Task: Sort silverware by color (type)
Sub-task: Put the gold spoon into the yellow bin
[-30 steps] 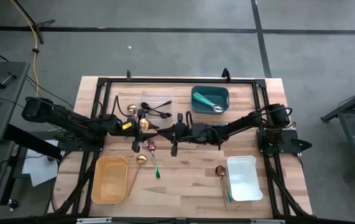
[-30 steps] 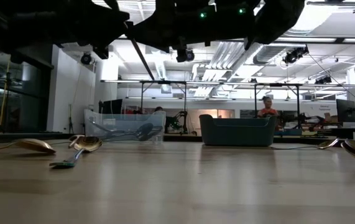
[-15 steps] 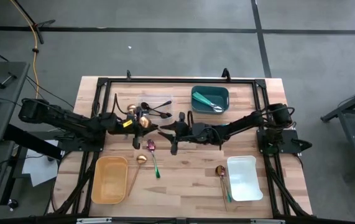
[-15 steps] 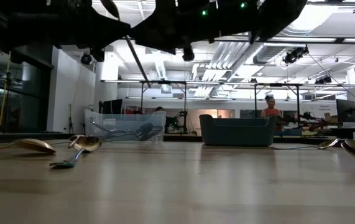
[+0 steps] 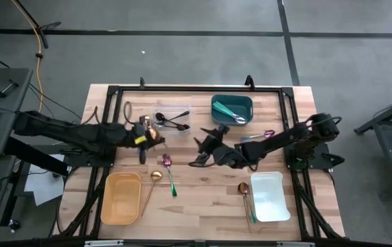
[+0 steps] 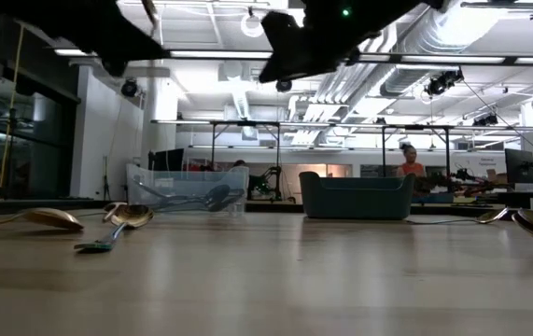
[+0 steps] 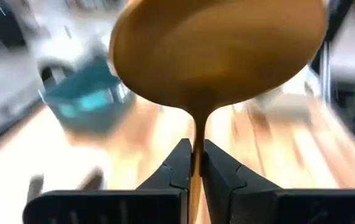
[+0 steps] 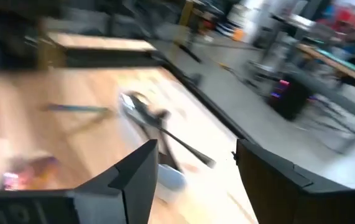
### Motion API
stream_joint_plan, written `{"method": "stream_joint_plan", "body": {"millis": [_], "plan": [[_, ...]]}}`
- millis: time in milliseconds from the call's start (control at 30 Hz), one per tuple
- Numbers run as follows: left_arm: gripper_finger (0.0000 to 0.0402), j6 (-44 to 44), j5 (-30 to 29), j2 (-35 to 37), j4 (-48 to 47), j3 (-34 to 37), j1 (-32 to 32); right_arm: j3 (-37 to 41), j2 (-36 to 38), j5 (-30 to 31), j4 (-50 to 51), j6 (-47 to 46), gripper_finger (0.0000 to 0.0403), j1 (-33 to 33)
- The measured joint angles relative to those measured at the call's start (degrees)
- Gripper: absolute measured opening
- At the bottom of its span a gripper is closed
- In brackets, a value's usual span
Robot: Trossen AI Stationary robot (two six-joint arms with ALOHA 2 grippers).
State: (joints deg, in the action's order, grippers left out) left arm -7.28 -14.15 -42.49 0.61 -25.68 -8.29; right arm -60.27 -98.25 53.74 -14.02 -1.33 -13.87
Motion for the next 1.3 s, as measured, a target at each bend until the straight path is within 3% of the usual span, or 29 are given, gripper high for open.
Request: {"method": "stream_joint_plan", "body": {"millis": [200, 367, 500, 833, 1300], "plan": [[0.001, 0.36, 1.72, -5.14, -38.0, -18.56, -12.72, 0.0, 0.91, 4.77, 8.41, -5.07, 0.0213, -0.54], [0.001, -1.12, 2.14, -12.68, -50.91, -28.21, -25.8, 0.0, 0.91, 4.58, 9.09, -6.27, 0.0213, -0.39], [0.001, -3.99, 2.16, -20.43, -58.21, -31.55, -34.2, 0.0, 0.92, 4.53, 9.1, -6.6, 0.0213, -0.39], [0.001, -6.13, 9.48, -37.69, -60.6, -31.97, -45.28, 0.0, 0.91, 4.4, 9.09, -8.81, 0.0213, -0.39], [0.0013, 2.96, 12.63, -45.3, -60.59, -31.36, -47.37, 0.0, 0.91, 4.37, 9.08, -8.76, 0.0213, -0.37]]}}
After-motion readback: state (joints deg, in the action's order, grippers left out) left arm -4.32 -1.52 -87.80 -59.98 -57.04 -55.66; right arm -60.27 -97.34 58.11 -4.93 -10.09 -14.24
